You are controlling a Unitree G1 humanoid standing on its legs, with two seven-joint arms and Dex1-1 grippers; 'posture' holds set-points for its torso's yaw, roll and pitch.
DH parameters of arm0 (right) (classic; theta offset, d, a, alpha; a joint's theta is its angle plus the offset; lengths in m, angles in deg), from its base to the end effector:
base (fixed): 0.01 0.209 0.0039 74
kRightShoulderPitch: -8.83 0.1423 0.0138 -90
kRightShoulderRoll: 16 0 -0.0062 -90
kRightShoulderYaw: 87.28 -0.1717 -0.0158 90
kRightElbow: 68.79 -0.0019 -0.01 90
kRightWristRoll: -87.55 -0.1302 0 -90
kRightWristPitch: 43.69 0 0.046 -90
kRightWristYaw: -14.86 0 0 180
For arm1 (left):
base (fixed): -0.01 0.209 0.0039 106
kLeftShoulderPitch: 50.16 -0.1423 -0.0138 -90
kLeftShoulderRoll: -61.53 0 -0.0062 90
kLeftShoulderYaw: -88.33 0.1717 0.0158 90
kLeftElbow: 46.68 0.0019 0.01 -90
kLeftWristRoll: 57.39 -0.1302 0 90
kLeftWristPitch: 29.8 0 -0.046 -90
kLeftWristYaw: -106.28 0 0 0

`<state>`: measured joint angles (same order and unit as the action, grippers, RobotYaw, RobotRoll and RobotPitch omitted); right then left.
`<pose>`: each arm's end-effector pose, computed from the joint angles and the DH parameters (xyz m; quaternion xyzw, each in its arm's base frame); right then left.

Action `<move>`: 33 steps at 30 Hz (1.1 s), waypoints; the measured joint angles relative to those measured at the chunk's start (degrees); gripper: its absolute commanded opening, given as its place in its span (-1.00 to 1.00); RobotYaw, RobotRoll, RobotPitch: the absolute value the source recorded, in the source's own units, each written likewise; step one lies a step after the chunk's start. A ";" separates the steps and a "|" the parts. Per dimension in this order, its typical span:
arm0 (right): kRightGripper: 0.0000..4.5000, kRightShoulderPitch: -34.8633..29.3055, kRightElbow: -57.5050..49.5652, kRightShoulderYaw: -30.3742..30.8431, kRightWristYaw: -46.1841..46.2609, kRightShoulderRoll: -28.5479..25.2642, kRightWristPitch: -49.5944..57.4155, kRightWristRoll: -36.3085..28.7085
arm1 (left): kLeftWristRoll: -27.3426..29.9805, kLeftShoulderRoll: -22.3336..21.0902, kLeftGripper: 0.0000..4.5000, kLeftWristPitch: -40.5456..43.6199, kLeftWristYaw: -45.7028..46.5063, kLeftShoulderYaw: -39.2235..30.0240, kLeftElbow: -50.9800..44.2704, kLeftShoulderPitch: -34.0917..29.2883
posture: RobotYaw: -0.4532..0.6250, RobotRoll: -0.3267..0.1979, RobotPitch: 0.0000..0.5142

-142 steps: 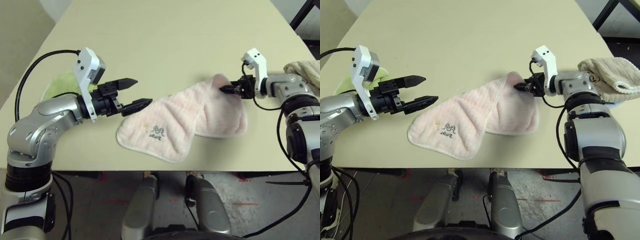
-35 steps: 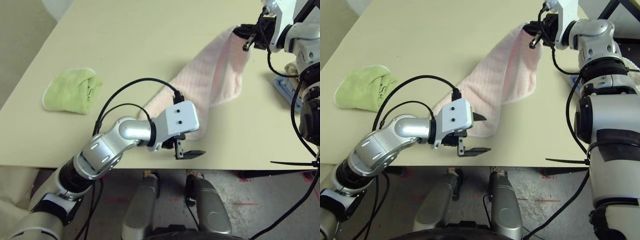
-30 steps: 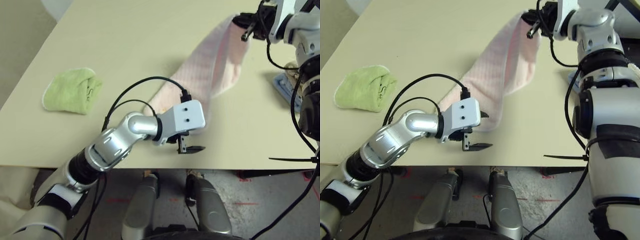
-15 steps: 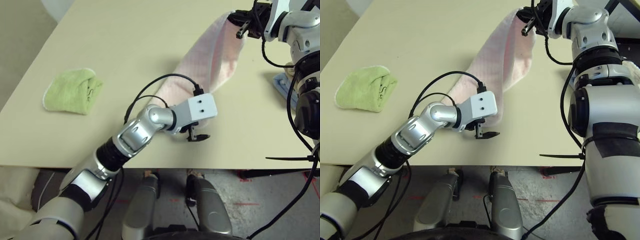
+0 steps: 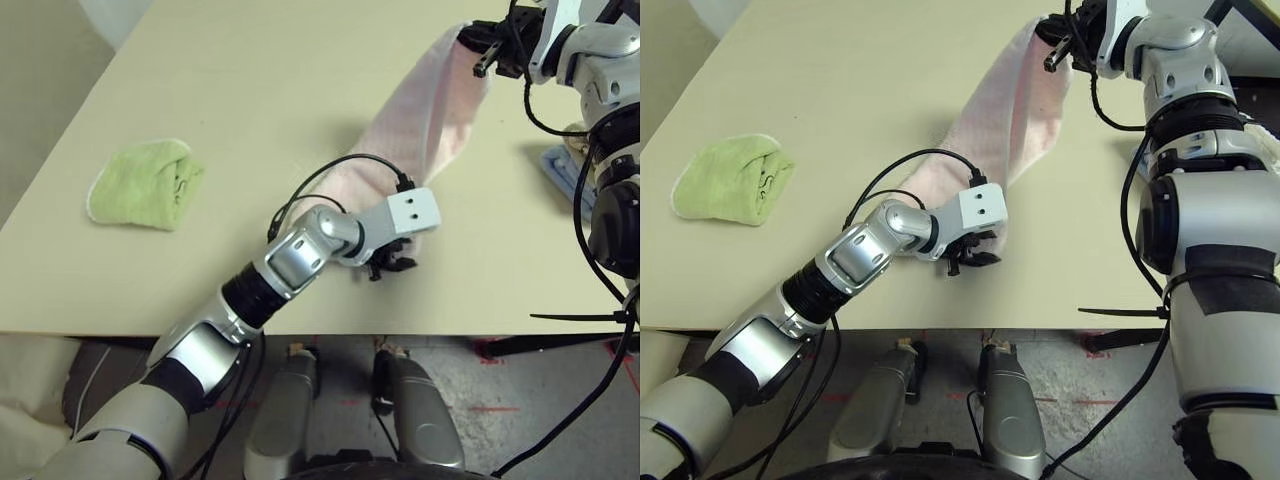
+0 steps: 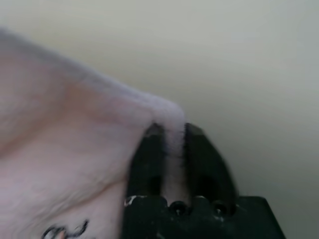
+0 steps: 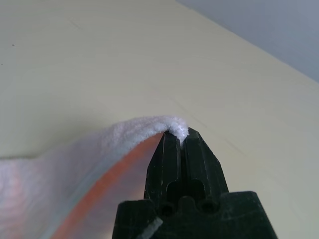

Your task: Fold the towel and set it aside.

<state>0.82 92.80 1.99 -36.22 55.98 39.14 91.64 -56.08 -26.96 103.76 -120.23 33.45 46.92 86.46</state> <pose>0.3444 -0.2401 0.2987 -0.2605 -0.0596 0.2936 0.9178 0.2741 0.0559 0.1669 0.2935 0.1641 -0.5638 0.7543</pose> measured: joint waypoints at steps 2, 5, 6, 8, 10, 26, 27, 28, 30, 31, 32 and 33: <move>-1.00 -1.15 -0.02 -0.06 -0.69 -1.32 -0.04 -0.05 | 1.06 -0.51 -0.99 2.00 0.21 -3.15 -0.89 -0.07 | 0.08 0.25 -0.52; -1.00 -3.16 -0.02 -0.07 -2.32 -3.03 -0.08 -0.14 | 4.84 -2.60 -0.99 6.59 0.16 -11.94 -5.97 0.01 | 0.08 0.25 -0.52; -1.00 -3.68 -0.02 -0.08 -2.67 -3.45 -0.08 -0.20 | 6.10 -2.85 -0.99 8.14 0.19 -14.69 -7.68 0.20 | 0.10 0.25 -0.52; -1.00 -4.38 -0.02 -0.09 -3.30 -3.92 -0.14 -0.47 | 9.31 -3.67 -0.99 11.85 0.16 -19.60 -10.93 0.95 | 0.11 0.25 -0.53; -1.00 -4.88 -0.02 -0.10 -3.50 -3.99 -0.36 -0.60 | 12.84 -4.72 -0.99 15.55 0.08 -23.87 -13.72 2.14 | 0.12 0.25 -0.53; -1.00 -9.33 0.71 -3.46 -10.62 -8.82 -1.93 -2.84 | 24.44 -23.20 -0.99 20.58 2.63 -48.12 -6.84 9.34 | 0.15 0.25 -0.57; -1.00 -9.33 0.70 -3.80 -11.94 -8.92 -1.96 -3.18 | 24.45 -23.67 -0.99 19.88 2.76 -48.11 -6.32 9.34 | 0.15 0.25 -0.57; -1.00 -9.33 0.69 -4.11 -13.77 -9.03 -1.93 -3.52 | 24.47 -24.17 -0.99 19.07 2.89 -48.12 -5.25 9.41 | 0.16 0.25 -0.59; -1.00 -9.33 0.69 -4.54 -17.36 -9.67 -1.07 -4.06 | 24.45 -24.84 -0.99 17.82 3.41 -48.14 -3.33 9.77 | 0.16 0.25 -0.59; -1.00 -9.32 0.66 -4.58 -19.34 -10.13 -0.29 -4.43 | 24.42 -25.27 -0.99 17.11 3.53 -48.14 -2.30 10.18 | 0.16 0.25 -0.59; -1.00 -9.27 0.65 -4.59 -21.24 -10.54 0.69 -4.77 | 24.40 -26.01 -0.99 16.33 3.67 -48.14 -1.58 10.51 | 0.16 0.25 -0.59; -1.00 -9.19 0.64 -4.60 -23.19 -10.96 1.75 -5.02 | 24.41 -26.72 -0.99 15.60 3.68 -48.14 -0.72 10.92 | 0.14 0.25 -0.62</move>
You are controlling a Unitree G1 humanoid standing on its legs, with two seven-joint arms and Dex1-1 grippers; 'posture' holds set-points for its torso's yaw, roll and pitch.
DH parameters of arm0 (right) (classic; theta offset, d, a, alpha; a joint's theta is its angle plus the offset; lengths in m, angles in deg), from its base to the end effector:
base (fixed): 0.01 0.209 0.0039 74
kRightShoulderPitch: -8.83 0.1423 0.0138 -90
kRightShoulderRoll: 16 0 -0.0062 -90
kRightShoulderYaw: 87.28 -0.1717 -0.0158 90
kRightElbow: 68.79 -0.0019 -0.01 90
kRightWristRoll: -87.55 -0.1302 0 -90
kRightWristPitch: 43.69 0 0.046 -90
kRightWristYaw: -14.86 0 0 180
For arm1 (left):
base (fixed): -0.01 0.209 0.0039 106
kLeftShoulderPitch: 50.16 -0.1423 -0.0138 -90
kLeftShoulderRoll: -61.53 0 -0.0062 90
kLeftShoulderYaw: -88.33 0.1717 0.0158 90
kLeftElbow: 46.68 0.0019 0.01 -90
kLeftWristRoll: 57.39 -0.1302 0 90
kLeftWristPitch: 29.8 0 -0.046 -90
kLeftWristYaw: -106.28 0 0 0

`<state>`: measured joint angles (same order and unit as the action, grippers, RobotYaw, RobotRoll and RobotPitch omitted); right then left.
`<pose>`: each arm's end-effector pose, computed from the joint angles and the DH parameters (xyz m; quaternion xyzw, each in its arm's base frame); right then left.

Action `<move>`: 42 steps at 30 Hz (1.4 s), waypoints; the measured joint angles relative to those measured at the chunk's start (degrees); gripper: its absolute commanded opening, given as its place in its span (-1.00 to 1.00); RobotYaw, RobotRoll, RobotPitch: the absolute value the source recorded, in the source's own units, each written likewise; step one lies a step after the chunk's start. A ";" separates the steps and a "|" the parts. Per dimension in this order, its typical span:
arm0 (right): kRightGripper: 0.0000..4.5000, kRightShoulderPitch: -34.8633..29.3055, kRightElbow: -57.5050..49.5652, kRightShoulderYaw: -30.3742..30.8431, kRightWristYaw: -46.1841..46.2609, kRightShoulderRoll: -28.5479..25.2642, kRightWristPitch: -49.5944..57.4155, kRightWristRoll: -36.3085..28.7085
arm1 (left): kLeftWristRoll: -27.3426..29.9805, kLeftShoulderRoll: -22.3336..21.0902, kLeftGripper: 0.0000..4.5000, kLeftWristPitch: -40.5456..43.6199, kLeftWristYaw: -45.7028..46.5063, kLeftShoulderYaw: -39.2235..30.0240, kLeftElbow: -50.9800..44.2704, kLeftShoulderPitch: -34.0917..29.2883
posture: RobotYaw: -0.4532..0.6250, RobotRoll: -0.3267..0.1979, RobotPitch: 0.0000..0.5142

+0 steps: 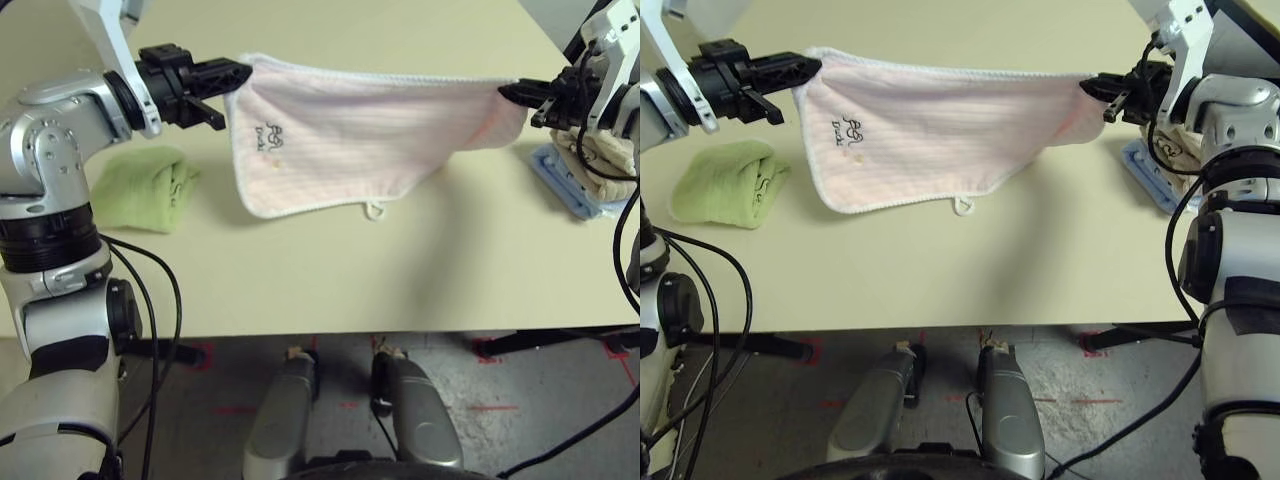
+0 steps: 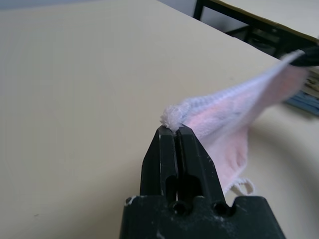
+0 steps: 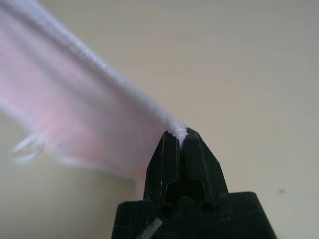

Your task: Fold the towel and set it aside.

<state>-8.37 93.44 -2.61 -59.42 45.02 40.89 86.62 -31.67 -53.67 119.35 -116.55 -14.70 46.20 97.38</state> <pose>0.3144 -0.3156 0.2689 -0.1951 0.0243 0.3837 0.9023 0.2661 0.2457 0.3109 0.0435 -0.0039 -0.3170 0.9474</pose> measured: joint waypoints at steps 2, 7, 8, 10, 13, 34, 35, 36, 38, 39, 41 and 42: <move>-1.00 0.38 -0.01 0.00 -3.76 -0.87 2.13 -0.48 | 0.06 -0.91 -0.99 -1.53 -0.03 -0.02 0.96 0.69 | 0.14 0.25 -0.62; -1.00 3.06 -0.19 0.08 -11.51 -3.17 6.62 -0.74 | 0.95 -2.06 -0.99 -3.27 -0.59 -0.01 4.12 1.68 | 0.12 0.25 -0.64; -1.00 4.02 -0.21 0.24 -13.72 -3.95 7.89 -0.70 | 1.28 -2.32 -0.99 -3.42 -0.80 -0.02 4.95 2.27 | 0.11 0.25 -0.64; -1.00 5.67 -0.35 1.34 -16.39 -5.03 9.62 -0.68 | 1.60 -2.78 -0.99 -3.97 -1.10 -0.03 6.02 3.16 | 0.11 0.25 -0.64; -1.00 7.11 -1.22 4.69 -17.79 -5.97 10.46 -0.53 | 1.73 -3.07 -0.99 -5.58 -1.29 -0.02 8.76 4.62 | 0.11 0.25 -0.63; -1.00 8.41 1.24 8.00 10.35 2.72 -5.43 2.17 | -4.64 -1.85 -0.99 -22.02 -0.96 5.04 24.96 6.78 | 0.16 0.25 -0.57; -1.00 9.39 1.42 7.30 15.06 3.73 -6.74 2.36 | -6.13 -1.17 -0.99 -25.59 -0.24 5.52 27.71 8.21 | 0.16 0.25 -0.57; -1.00 10.19 1.64 6.68 18.70 3.93 -7.82 2.51 | -7.10 -0.55 -0.99 -28.71 -0.01 5.68 30.20 9.56 | 0.15 0.25 -0.57; -1.00 12.25 1.97 5.58 24.31 4.34 -9.32 2.69 | -8.01 0.95 -0.99 -35.32 0.42 5.53 34.41 11.95 | 0.13 0.25 -0.56; -1.00 12.83 1.95 4.84 25.23 4.46 -9.68 2.65 | -8.14 1.32 -0.99 -37.70 0.61 5.22 35.14 12.17 | 0.13 0.25 -0.55; -1.00 12.60 1.97 4.39 24.26 4.43 -10.06 2.61 | -8.07 1.62 -0.99 -40.47 0.19 4.58 35.57 11.66 | 0.12 0.25 -0.53; -1.00 11.81 1.92 4.20 22.80 4.43 -10.07 2.46 | -7.84 1.64 -0.99 -40.68 -0.43 4.40 34.96 10.68 | 0.11 0.25 -0.52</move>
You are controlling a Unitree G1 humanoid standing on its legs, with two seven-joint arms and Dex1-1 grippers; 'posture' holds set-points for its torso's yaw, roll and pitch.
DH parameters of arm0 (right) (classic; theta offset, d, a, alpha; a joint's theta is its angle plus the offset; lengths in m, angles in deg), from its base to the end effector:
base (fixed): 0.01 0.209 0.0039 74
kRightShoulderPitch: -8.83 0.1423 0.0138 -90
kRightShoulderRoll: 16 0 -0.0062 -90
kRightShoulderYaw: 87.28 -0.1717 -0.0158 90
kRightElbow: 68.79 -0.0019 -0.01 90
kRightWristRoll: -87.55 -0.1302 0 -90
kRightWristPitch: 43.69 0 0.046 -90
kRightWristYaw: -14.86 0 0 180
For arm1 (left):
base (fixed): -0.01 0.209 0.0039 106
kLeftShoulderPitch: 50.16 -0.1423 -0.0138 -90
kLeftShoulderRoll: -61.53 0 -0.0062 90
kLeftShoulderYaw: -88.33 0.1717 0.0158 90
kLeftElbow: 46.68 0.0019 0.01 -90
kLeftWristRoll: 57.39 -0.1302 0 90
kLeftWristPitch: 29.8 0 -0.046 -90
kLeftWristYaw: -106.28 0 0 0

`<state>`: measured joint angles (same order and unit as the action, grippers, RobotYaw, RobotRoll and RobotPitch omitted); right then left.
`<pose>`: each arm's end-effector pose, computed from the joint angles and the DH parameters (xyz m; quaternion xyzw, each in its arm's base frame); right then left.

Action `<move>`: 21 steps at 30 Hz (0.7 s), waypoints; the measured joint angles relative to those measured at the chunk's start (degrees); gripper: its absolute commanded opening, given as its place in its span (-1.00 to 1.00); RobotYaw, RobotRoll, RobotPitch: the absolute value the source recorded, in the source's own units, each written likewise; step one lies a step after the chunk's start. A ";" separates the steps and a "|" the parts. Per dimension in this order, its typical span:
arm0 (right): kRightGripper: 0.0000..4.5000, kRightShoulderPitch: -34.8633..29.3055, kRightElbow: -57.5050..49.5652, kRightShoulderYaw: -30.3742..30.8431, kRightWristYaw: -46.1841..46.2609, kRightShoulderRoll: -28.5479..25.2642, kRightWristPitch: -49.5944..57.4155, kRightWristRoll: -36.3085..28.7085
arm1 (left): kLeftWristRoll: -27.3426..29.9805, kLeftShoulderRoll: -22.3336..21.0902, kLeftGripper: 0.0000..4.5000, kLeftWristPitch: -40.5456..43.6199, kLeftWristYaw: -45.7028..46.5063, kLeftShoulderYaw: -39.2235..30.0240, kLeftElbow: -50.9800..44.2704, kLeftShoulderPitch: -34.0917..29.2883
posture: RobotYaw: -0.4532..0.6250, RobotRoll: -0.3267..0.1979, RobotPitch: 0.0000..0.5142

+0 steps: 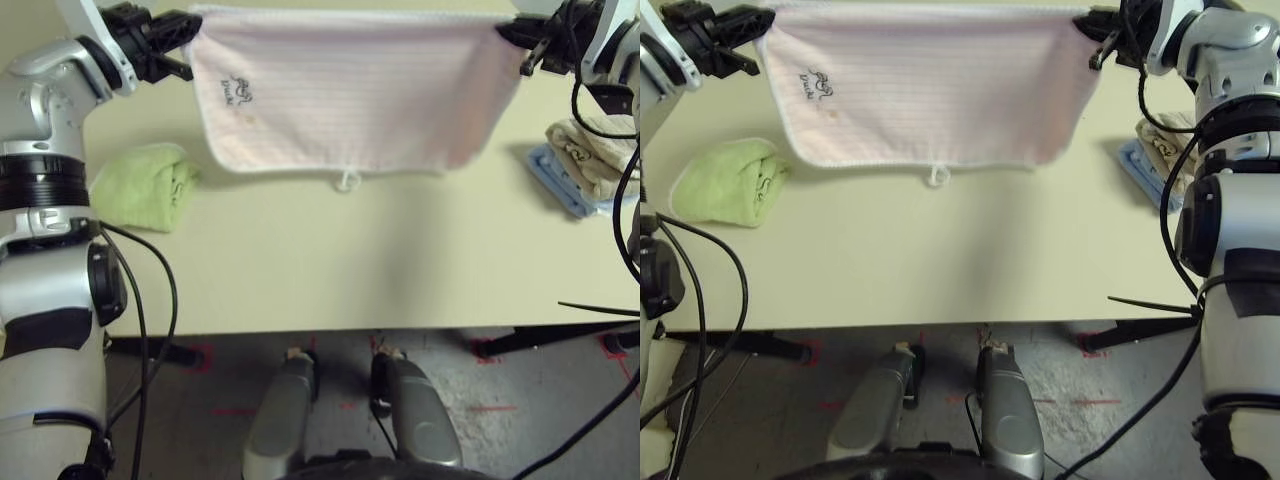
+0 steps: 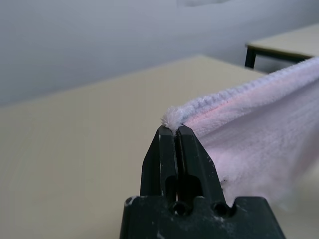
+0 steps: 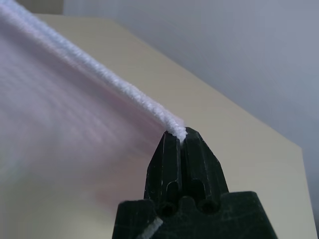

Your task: Fold the towel and set it aside.

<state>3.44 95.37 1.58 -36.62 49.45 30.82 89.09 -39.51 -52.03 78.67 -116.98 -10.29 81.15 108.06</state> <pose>0.3271 -0.2703 0.3233 -0.2888 -0.1325 0.2502 0.9146 0.3116 0.2656 0.3111 0.0871 -0.1423 -0.2442 0.9553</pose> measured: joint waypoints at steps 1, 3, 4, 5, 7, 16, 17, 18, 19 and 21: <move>-1.00 -1.19 -0.02 -0.40 -1.87 -0.01 -0.01 -0.37 | 0.28 -0.03 -0.99 0.11 -0.78 -0.27 -1.64 -1.80 | 0.11 0.25 -0.50; -1.00 -5.53 -0.02 -1.55 -7.63 -0.33 0.44 -1.18 | 1.54 -0.09 -0.99 2.06 -2.99 -0.49 -6.79 -8.39 | 0.10 0.25 -0.48; -1.00 -8.12 -0.05 -2.00 -11.44 -0.59 1.14 -1.83 | 2.51 -0.11 -0.99 4.24 -4.02 -0.47 -10.47 -12.75 | 0.10 0.25 -0.47; -1.00 -10.20 -0.06 -2.00 -14.59 -0.89 1.86 -2.25 | 3.24 -0.11 -0.99 6.34 -4.81 -0.31 -13.02 -16.06 | 0.10 0.25 -0.46; -1.00 -14.79 -0.88 -2.03 -22.52 -1.57 3.67 -3.15 | 5.26 -0.28 -0.99 11.76 -5.86 -0.28 -20.43 -23.65 | 0.09 0.25 -0.45; -1.00 -32.57 -18.18 1.95 -40.43 -5.81 16.43 -9.38 | 11.29 -4.65 -0.99 25.96 -8.95 0.77 -42.45 -42.06 | 0.08 0.25 -0.37; -1.00 -33.88 -21.04 3.30 -40.53 -6.57 18.24 -10.71 | 11.42 -5.11 -0.99 26.50 -9.35 0.88 -43.38 -42.63 | 0.08 0.25 -0.37; -1.00 -34.88 -23.47 4.51 -40.68 -7.39 19.93 -12.06 | 11.56 -5.96 -0.99 26.81 -9.86 0.91 -44.23 -43.13 | 0.08 0.25 -0.35; -1.00 -36.02 -26.21 5.56 -40.72 -8.63 21.67 -13.48 | 11.68 -6.92 -0.99 27.09 -10.49 0.90 -45.15 -43.70 | 0.08 0.25 -0.35; -1.00 -37.89 -30.57 7.69 -40.79 -11.14 24.40 -16.02 | 12.00 -9.20 -0.99 27.76 -12.22 1.04 -46.75 -45.67 | 0.08 0.25 -0.34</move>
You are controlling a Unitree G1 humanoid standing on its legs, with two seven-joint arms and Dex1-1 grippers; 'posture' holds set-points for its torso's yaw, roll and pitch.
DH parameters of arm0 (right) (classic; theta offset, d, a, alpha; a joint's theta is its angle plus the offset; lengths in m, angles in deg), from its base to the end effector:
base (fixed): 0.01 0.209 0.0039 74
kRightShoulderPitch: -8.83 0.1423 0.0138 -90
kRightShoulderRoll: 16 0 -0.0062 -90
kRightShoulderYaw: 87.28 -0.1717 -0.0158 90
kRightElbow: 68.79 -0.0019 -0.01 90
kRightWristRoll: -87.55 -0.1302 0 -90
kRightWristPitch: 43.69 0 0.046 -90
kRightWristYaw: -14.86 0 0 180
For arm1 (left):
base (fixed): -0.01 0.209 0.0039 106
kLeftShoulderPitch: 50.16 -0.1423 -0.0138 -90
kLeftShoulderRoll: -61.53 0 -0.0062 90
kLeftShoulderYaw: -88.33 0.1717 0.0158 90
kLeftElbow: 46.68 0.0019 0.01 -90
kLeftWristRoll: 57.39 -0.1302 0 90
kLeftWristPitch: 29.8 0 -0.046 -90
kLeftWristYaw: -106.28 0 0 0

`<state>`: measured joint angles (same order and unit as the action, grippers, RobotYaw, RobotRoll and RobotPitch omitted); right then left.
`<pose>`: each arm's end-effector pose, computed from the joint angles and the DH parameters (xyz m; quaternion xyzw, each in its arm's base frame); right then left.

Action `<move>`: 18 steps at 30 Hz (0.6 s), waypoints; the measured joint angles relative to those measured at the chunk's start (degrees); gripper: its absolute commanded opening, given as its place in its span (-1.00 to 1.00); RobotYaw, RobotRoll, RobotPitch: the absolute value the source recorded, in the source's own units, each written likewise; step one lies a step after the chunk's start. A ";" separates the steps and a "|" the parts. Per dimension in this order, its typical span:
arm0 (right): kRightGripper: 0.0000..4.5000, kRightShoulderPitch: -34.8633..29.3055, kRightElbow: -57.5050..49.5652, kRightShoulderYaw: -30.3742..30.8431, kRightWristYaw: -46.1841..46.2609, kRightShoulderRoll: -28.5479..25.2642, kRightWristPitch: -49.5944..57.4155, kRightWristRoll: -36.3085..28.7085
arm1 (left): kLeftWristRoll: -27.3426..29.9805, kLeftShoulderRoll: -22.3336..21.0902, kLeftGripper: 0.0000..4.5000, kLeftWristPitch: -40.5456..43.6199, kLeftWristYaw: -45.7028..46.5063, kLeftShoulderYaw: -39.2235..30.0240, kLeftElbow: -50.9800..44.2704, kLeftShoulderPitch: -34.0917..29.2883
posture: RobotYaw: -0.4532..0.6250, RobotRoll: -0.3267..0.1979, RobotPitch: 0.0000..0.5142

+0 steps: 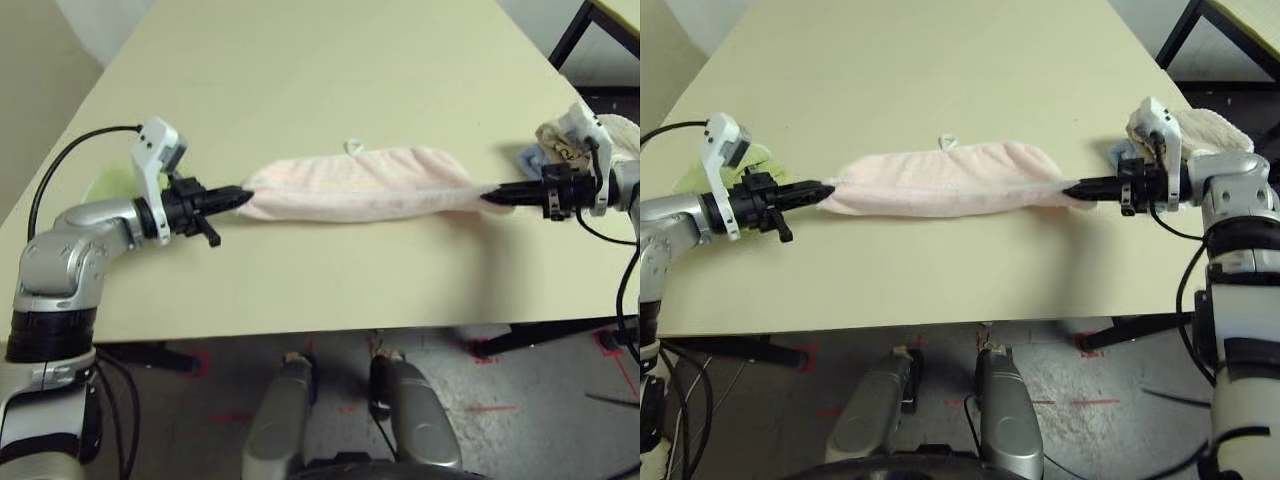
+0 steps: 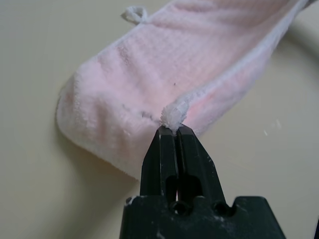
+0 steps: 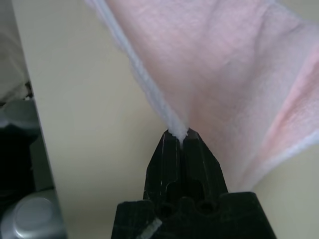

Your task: Fold the towel and set it aside.

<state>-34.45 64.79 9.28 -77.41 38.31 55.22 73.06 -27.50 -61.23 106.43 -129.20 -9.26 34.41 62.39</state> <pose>0.2875 -0.3252 0.2110 -0.1618 0.1952 0.5521 0.7943 0.2339 0.2673 0.2038 0.0895 0.1605 -0.4176 0.8898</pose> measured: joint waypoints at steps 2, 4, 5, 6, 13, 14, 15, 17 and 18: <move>-1.00 -1.48 -3.09 2.12 -0.03 -2.02 2.47 -2.44 | 0.47 -1.84 -0.99 0.70 -1.95 0.46 -1.22 -2.06 | 0.08 0.25 -0.33; -1.00 -2.78 -5.87 4.31 0.00 -3.66 4.91 -5.01 | 1.58 -3.63 -0.99 1.40 -4.33 1.12 -2.66 -4.12 | 0.09 0.25 -0.33; -1.00 -3.59 -7.85 5.78 -0.04 -4.98 6.47 -6.65 | 2.60 -5.68 -0.99 2.02 -6.46 1.20 -3.97 -6.04 | 0.09 0.25 -0.33; -1.00 -4.18 -8.98 6.72 -0.04 -6.20 7.59 -7.74 | 3.53 -7.36 -0.99 2.53 -8.33 1.21 -4.78 -7.41 | 0.09 0.25 -0.33; -1.00 -4.03 -11.67 8.97 -0.06 -7.63 9.98 -11.18 | 5.08 -10.79 -0.99 2.52 -12.26 1.24 -5.87 -9.59 | 0.10 0.25 -0.32; -1.00 -2.65 -10.07 8.18 0.64 -5.75 8.91 -10.56 | 4.43 -10.48 -0.99 2.09 -11.53 1.47 -4.82 -8.69 | 0.10 0.25 -0.32; -1.00 -1.23 -8.67 7.58 1.82 -3.86 7.58 -9.78 | 3.62 -9.62 -0.99 1.65 -10.22 1.80 -3.58 -6.97 | 0.10 0.25 -0.32; -1.00 2.53 -4.59 6.02 4.90 0.94 3.78 -7.40 | 1.65 -6.63 -0.99 0.37 -6.31 1.96 -0.88 -2.30 | 0.10 0.25 -0.32; -1.00 3.73 -3.37 5.83 5.72 1.98 2.29 -6.45 | 1.14 -6.03 -0.99 -0.14 -5.18 2.00 -0.32 -1.21 | 0.10 0.25 -0.32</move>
<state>-30.72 61.42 15.11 -71.69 40.29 57.51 66.61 -26.37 -67.26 106.29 -134.38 -7.25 34.09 61.19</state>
